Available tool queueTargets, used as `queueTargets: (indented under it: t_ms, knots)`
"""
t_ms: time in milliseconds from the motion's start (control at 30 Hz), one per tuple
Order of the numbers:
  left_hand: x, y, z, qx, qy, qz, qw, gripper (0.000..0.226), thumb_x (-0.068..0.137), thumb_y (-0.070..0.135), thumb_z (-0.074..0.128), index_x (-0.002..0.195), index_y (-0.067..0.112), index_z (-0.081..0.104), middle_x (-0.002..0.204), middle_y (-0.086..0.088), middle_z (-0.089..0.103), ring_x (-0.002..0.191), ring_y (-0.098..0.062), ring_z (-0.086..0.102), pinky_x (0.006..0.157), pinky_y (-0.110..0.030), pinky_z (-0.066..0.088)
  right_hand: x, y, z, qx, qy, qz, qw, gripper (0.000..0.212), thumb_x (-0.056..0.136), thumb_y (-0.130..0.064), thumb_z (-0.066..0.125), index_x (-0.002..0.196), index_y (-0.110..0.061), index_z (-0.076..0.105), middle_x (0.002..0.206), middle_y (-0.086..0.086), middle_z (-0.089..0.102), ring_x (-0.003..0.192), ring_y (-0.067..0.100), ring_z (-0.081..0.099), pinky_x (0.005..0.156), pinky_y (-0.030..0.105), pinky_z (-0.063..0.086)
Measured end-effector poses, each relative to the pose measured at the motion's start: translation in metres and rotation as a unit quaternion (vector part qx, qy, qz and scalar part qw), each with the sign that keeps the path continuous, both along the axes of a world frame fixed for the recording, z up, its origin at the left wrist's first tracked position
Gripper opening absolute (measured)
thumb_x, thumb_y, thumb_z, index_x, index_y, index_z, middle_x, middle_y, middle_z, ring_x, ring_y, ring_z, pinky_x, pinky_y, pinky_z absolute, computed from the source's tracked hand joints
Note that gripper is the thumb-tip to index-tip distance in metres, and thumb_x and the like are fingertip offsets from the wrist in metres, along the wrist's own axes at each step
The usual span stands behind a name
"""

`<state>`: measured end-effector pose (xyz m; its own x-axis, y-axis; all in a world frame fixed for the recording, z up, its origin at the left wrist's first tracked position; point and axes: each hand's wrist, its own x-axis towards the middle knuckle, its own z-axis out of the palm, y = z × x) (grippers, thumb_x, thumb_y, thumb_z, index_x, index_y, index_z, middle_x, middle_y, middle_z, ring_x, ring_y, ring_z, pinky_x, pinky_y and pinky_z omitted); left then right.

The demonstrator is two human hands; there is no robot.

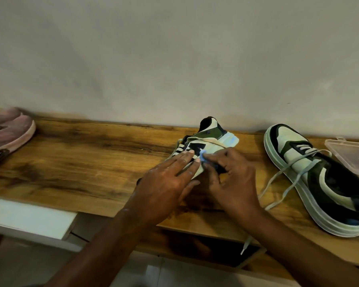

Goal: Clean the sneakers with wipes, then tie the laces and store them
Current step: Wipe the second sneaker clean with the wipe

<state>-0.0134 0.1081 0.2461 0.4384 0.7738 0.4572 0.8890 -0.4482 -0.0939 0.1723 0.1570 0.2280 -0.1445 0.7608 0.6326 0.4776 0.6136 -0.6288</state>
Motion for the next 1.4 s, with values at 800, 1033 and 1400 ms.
queueTargets:
  t_ms: [800,1033,1400]
  knots:
    - [-0.012,-0.001,-0.005,-0.018,-0.057,-0.064,0.996,0.043,0.104,0.036,0.052,0.137,0.011,0.066,0.146,-0.014,0.059,0.129,-0.028,0.063,0.085,-0.046,0.064,0.024,0.034,-0.002,-0.015,-0.019,-0.08,0.996,0.027,0.082,-0.001,0.08,0.106,-0.012,0.08,0.093,0.001,0.065,0.079,0.009,0.06,0.07,0.024,0.057]
    - [-0.018,0.001,-0.004,-0.015,-0.055,-0.076,0.996,0.042,0.103,0.034,0.054,0.136,0.01,0.067,0.144,-0.013,0.061,0.129,-0.027,0.063,0.089,-0.044,0.063,0.01,0.003,0.002,0.03,-0.055,0.062,0.996,0.032,0.08,0.006,0.077,0.109,-0.006,0.079,0.096,0.003,0.065,0.086,0.01,0.062,0.073,0.02,0.055]
    - [-0.019,0.001,-0.005,-0.01,-0.069,-0.08,0.994,0.041,0.102,0.033,0.058,0.135,0.011,0.068,0.145,-0.012,0.061,0.13,-0.025,0.062,0.092,-0.043,0.062,-0.001,-0.011,0.0,0.017,-0.019,0.047,0.999,0.03,0.081,0.006,0.076,0.108,-0.006,0.078,0.095,0.002,0.063,0.086,0.01,0.062,0.073,0.019,0.054]
